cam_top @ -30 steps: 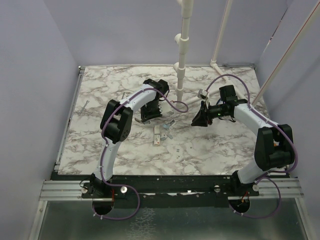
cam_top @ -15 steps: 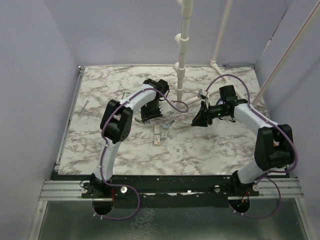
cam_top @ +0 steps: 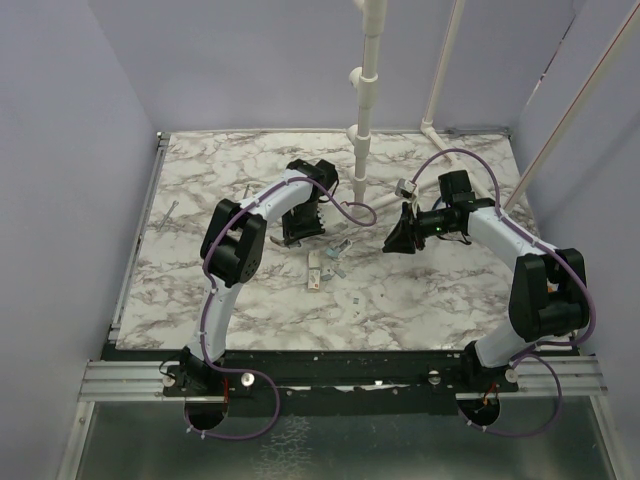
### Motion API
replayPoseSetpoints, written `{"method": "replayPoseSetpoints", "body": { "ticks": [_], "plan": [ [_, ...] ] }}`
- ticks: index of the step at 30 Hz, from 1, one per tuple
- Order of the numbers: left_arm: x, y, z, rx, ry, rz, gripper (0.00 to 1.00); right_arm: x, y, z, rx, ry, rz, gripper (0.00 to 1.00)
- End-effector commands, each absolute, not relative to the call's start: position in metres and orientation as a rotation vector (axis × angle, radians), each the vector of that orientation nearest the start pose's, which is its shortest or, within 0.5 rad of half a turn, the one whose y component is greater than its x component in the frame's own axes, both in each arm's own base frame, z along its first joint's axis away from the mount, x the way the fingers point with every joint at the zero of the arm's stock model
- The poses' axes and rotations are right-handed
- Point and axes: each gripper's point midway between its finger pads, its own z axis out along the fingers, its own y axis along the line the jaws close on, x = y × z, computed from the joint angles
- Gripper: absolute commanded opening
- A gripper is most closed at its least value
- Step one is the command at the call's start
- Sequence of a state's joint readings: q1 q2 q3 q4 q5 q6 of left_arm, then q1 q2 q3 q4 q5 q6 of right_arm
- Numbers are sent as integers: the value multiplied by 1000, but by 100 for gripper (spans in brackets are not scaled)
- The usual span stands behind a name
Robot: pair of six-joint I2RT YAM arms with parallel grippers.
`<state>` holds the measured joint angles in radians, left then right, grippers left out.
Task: Load the staples into the stapler
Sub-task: Adjust the staple in the stapler.
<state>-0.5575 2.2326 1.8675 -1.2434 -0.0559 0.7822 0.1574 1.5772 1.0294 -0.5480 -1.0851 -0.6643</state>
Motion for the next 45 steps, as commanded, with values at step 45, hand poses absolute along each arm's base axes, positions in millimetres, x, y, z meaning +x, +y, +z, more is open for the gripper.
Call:
{"method": "replayPoseSetpoints", "body": {
  "ticks": [45],
  "plan": [
    [368, -202, 58, 1813, 2420, -70, 30, 292, 191, 131, -1181, 1867, 1134, 32]
  ]
}}
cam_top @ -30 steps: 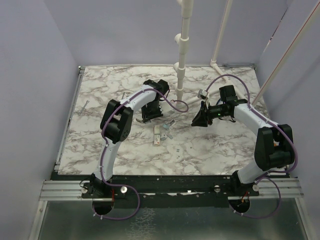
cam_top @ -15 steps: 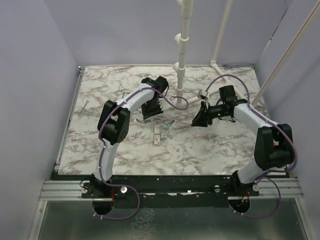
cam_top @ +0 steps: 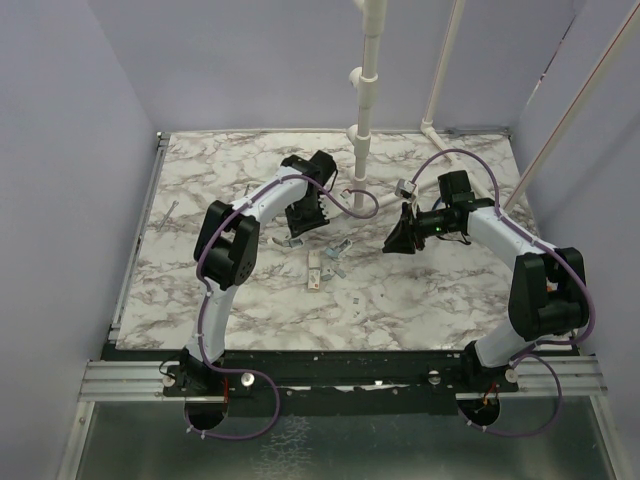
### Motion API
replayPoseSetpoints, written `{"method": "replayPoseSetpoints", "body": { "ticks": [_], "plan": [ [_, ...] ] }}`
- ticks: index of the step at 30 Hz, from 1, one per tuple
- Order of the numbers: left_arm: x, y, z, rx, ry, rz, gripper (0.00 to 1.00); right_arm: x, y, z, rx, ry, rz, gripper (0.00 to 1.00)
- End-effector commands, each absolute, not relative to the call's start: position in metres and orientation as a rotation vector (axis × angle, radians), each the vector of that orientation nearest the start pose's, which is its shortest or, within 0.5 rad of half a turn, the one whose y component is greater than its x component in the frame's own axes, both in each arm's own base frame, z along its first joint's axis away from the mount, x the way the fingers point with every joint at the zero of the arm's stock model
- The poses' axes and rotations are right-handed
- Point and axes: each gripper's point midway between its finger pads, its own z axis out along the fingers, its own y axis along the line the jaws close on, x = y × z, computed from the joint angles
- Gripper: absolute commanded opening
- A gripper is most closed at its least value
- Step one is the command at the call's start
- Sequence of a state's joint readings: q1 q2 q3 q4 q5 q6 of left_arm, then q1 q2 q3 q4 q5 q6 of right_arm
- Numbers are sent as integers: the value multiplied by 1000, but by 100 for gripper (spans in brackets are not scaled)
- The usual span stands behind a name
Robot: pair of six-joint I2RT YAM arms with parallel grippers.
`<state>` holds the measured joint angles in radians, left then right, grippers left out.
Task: Load the staples into the stapler
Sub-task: Adjust the staple in the stapler.
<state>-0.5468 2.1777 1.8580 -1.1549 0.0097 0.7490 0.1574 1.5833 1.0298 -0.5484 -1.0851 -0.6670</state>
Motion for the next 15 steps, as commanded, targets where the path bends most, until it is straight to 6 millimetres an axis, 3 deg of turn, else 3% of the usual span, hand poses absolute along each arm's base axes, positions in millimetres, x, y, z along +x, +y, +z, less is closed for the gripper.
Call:
{"method": "replayPoseSetpoints", "body": {
  "ticks": [1, 15],
  "plan": [
    [368, -202, 57, 1814, 2422, -71, 30, 293, 191, 131, -1182, 1866, 1133, 32],
    [356, -195, 41, 1859, 2463, -89, 30, 293, 191, 129, -1183, 1871, 1134, 32]
  ]
}}
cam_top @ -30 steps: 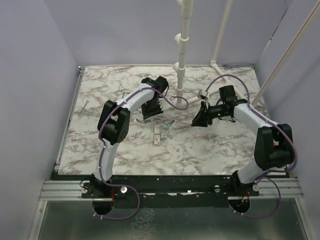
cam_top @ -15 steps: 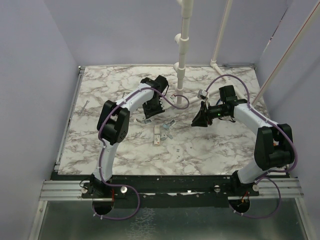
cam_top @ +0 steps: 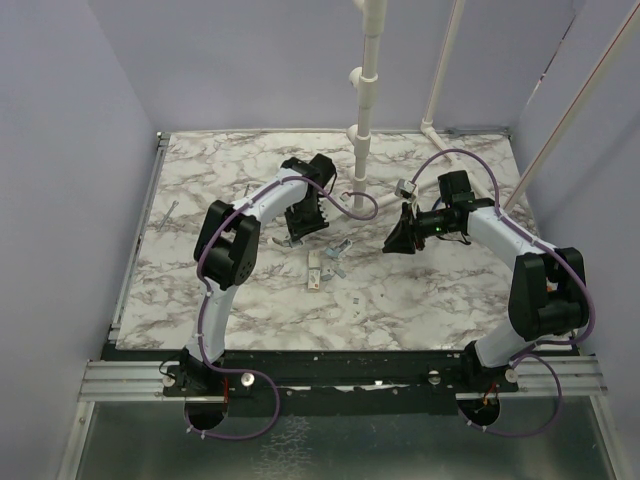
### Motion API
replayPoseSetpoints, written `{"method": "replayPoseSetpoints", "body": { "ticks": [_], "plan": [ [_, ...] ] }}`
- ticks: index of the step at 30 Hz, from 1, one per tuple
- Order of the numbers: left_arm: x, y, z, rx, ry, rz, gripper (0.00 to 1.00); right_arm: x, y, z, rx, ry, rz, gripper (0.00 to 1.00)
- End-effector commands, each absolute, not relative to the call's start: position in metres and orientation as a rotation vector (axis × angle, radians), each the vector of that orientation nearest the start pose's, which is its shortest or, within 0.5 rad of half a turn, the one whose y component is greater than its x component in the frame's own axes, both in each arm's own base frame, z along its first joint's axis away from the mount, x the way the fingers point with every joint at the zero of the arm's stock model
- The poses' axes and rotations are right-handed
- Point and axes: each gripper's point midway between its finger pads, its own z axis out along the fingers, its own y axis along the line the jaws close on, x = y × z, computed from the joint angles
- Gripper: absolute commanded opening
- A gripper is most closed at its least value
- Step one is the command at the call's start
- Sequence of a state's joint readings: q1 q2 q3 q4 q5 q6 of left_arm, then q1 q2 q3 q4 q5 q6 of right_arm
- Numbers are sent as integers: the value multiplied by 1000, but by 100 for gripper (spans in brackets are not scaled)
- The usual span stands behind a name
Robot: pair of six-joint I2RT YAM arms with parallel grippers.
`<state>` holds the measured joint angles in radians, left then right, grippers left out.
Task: Load the staples into the stapler
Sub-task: Adjust the staple in the stapler.
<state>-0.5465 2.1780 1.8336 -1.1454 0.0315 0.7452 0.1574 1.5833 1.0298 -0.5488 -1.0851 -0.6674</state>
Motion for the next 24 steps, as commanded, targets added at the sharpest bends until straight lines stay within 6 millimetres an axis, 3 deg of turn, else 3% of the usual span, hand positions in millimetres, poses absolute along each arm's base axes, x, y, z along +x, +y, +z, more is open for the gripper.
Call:
{"method": "replayPoseSetpoints", "body": {
  "ticks": [1, 24],
  "plan": [
    [355, -195, 40, 1861, 2465, -90, 30, 293, 191, 130, -1183, 1869, 1133, 32],
    [355, -196, 28, 1867, 2482, -103, 29, 293, 191, 130, -1182, 1870, 1137, 32]
  ]
}}
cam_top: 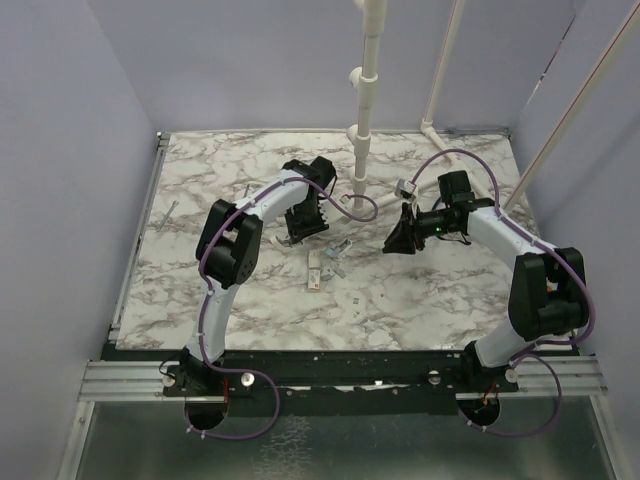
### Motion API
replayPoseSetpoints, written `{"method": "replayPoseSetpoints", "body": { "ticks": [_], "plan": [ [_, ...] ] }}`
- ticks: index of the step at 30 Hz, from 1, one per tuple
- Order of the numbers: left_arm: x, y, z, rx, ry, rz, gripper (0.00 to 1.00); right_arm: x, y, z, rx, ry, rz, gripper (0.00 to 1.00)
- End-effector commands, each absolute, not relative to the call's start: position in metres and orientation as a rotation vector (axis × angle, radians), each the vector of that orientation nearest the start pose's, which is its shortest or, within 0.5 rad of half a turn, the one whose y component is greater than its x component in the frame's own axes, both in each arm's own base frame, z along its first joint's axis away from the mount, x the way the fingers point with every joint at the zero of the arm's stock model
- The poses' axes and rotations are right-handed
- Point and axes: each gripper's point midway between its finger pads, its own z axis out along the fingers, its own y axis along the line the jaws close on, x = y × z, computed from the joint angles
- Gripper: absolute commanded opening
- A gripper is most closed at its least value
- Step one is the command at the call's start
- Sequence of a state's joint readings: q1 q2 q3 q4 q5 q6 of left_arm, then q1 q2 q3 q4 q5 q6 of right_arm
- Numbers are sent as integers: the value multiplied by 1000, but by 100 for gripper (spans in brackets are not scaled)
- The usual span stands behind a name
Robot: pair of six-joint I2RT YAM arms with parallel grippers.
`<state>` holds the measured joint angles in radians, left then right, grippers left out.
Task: Load the staples into the stapler
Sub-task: Adjust the staple in the stapler.
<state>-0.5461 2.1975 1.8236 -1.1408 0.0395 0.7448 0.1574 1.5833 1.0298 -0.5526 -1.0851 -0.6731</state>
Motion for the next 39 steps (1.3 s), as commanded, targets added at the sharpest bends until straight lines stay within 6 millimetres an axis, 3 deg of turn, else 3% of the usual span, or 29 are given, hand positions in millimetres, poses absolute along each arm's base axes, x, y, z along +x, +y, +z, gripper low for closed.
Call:
{"method": "replayPoseSetpoints", "body": {
  "ticks": [1, 11, 24, 33, 39],
  "plan": [
    [356, -196, 27, 1865, 2483, -103, 29, 293, 191, 130, -1182, 1870, 1135, 32],
    [355, -198, 24, 1870, 2483, -114, 29, 293, 191, 130, -1182, 1869, 1138, 32],
    [369, -212, 77, 1743, 2332, -142, 30, 293, 192, 128, -1180, 1872, 1145, 32],
    [376, -195, 108, 1513, 2253, -257, 31, 294, 194, 126, -1202, 1872, 1121, 32],
    [367, -169, 120, 1337, 2215, -355, 33, 290, 219, 129, -1370, 1839, 992, 32]
  ]
}}
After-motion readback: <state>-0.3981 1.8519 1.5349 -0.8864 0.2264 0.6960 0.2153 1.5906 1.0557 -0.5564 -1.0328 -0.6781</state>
